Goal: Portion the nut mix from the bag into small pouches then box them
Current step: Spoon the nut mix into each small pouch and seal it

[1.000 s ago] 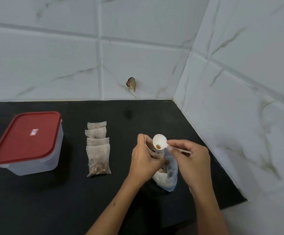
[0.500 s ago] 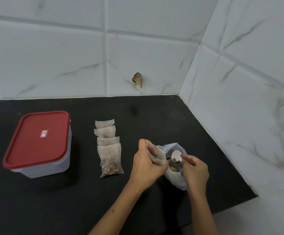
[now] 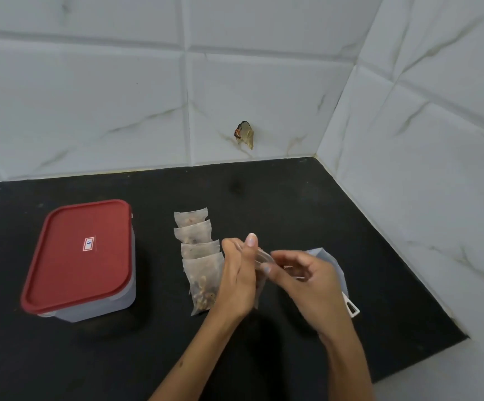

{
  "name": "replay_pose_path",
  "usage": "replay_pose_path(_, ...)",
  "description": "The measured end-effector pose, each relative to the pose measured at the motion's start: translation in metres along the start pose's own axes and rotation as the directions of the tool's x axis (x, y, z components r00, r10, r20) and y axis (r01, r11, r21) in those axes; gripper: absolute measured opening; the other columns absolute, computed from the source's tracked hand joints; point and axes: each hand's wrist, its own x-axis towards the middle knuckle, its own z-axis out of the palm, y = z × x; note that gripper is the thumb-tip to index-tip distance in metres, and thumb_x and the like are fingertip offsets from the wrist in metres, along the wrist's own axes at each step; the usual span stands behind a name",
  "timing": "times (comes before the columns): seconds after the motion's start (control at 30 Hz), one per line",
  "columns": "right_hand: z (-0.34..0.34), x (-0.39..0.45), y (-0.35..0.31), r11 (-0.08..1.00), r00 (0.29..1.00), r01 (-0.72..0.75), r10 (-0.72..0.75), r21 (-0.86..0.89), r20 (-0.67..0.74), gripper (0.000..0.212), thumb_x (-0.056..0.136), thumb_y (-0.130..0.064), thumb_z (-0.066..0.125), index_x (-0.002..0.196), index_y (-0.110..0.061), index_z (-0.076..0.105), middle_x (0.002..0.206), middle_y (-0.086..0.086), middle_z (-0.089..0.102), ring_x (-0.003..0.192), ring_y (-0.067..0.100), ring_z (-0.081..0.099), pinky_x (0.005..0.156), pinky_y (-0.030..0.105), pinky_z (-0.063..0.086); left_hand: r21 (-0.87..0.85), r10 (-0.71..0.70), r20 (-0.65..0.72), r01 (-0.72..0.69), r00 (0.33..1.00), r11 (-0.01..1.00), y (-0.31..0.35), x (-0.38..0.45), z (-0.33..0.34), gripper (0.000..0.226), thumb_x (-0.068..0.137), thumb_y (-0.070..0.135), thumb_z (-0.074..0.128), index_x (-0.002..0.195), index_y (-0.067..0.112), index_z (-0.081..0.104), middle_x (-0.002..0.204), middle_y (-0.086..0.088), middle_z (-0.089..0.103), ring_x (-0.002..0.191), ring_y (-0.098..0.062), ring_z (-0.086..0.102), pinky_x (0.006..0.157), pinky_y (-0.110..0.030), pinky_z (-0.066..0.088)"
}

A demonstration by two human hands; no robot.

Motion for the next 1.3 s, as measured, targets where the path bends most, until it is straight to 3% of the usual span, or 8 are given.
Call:
replay_pose_path(0.23,0.004,0.024,-0.020,0.876,0.964,0.267,-0.237,-0.402,0.122,0.011,0.087,-0.022,0.065,0.083,-0.031,0.069,0.079,-0.016,0.068,0.080,-0.005,0.062,0.070,0.008,0.045,0.039,-0.023,-0.133,0.029,0.991,0.999,0.013,0.006,-0.010,0.099,0.067,0.085,0.026,0.099,-0.004,0.057,0.090,-0.011,0.068,0.089,-0.016,0.065,0.087,-0.035,0.050)
replay_pose_path(0.37,-0.005,0.035,-0.029,0.949,0.929,0.282,-0.234,-0.138,0.287,0.012,0.089,-0.013,0.061,0.082,-0.019,0.068,0.078,-0.012,0.068,0.079,-0.001,0.063,0.070,0.015,0.046,-0.015,0.021,-0.133,-0.023,0.991,1.000,0.024,0.010,-0.014,0.099,0.069,0.089,0.031,0.096,-0.002,0.060,0.092,-0.023,0.066,0.095,-0.036,0.063,0.093,-0.049,0.049)
replay_pose_path(0.53,-0.020,0.048,-0.023,0.945,0.908,0.312,-0.267,-0.097,0.323,0.010,0.089,-0.016,0.061,0.083,-0.020,0.067,0.077,-0.008,0.067,0.074,0.002,0.062,0.066,0.017,0.047,-0.074,0.129,-0.045,-0.132,0.991,0.989,0.033,0.012,-0.005,0.064,0.074,0.057,0.053,0.094,-0.004,0.061,0.082,-0.004,0.072,0.074,-0.013,0.067,0.065,-0.022,0.052)
replay_pose_path(0.73,-0.045,0.054,-0.027,0.962,0.877,0.189,-0.256,0.198,0.406,0.027,0.080,-0.011,0.070,0.104,-0.016,0.060,0.070,0.004,0.066,0.067,0.015,0.064,0.066,0.026,0.053,-0.125,0.118,0.101,-0.105,0.988,0.987,0.033,0.011,-0.005,0.053,0.066,0.041,0.077,0.102,0.005,0.064,0.086,-0.008,0.072,0.083,-0.020,0.068,0.074,-0.028,0.055)
replay_pose_path(0.8,-0.051,0.059,-0.026,0.968,0.891,0.228,-0.250,0.101,0.379,0.029,0.081,-0.012,0.070,0.105,-0.020,0.055,0.069,0.002,0.068,0.068,0.014,0.066,0.064,0.024,0.052,-0.124,0.102,0.114,-0.088,0.988,0.988,0.033,0.012,-0.006,0.054,0.064,0.044,0.079,0.103,0.009,0.065,0.091,-0.009,0.073,0.088,-0.021,0.069,0.076,-0.027,0.055)
replay_pose_path(0.9,-0.050,0.062,-0.026,0.969,0.894,0.149,-0.218,0.199,0.391,0.029,0.080,-0.010,0.069,0.103,-0.015,0.053,0.069,0.005,0.068,0.065,0.012,0.066,0.062,0.022,0.051,-0.159,0.077,0.095,-0.061,0.992,0.985,0.036,0.011,-0.003,0.044,0.067,0.033,0.077,0.102,0.009,0.066,0.090,-0.009,0.073,0.086,-0.019,0.069,0.074,-0.026,0.056)
replay_pose_path(1.0,-0.045,0.069,-0.023,0.971,0.908,0.222,-0.240,0.092,0.345,0.023,0.082,-0.012,0.070,0.099,-0.017,0.054,0.073,0.007,0.070,0.073,0.014,0.068,0.070,0.023,0.051,-0.123,0.052,0.056,-0.045,0.997,0.991,0.038,0.011,-0.002,0.035,0.069,0.022,0.082,0.098,0.008,0.067,0.086,-0.005,0.074,0.082,-0.015,0.069,0.069,-0.023,0.054)
replay_pose_path(1.3,-0.033,0.076,-0.021,0.943,0.944,0.174,-0.242,0.285,0.226,0.019,0.081,-0.009,0.070,0.098,-0.011,0.062,0.076,0.003,0.070,0.065,-0.001,0.064,0.056,0.009,0.045,-0.285,0.019,-0.012,-0.021,1.000,0.958,0.035,0.017,-0.006,0.026,0.075,0.014,0.065,0.096,0.001,0.070,0.083,-0.010,0.074,0.076,-0.016,0.070,0.070,-0.026,0.057)
